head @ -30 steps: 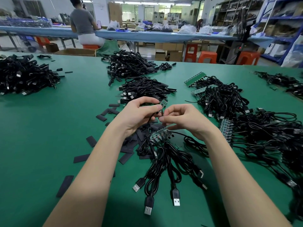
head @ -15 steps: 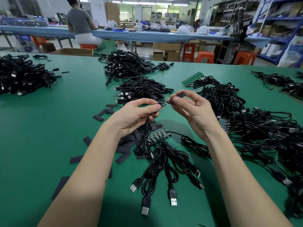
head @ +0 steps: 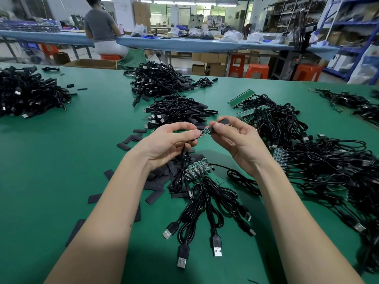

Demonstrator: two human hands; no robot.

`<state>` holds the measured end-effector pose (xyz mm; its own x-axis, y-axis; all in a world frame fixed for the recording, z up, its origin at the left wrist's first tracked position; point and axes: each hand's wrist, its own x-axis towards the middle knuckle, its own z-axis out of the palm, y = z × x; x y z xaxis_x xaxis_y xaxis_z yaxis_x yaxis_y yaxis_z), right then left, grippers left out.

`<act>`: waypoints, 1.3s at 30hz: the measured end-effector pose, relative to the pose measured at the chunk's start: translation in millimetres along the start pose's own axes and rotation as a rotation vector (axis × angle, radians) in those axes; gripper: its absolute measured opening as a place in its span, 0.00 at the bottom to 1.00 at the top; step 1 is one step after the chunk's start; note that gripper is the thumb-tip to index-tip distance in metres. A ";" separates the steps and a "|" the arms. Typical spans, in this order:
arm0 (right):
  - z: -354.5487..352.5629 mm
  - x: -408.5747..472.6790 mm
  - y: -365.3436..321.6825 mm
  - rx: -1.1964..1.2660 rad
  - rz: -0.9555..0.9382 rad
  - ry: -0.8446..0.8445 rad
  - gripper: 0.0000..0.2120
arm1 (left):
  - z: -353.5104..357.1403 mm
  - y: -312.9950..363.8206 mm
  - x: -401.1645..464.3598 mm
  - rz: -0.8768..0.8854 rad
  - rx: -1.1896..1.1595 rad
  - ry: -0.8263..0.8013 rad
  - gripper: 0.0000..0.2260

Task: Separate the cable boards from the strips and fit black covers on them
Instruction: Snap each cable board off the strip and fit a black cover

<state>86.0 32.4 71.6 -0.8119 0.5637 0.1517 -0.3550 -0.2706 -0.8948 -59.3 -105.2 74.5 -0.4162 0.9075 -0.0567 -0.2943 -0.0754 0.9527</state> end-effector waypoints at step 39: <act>-11.8 0.7 6.9 0.118 0.038 0.067 0.11 | 9.8 -12.6 7.5 0.397 0.483 0.110 0.07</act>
<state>88.5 40.1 60.6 -0.7945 0.6010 0.0868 -0.3798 -0.3803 -0.8433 -50.3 -93.4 65.0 -0.5075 0.7988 0.3231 0.3116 -0.1794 0.9331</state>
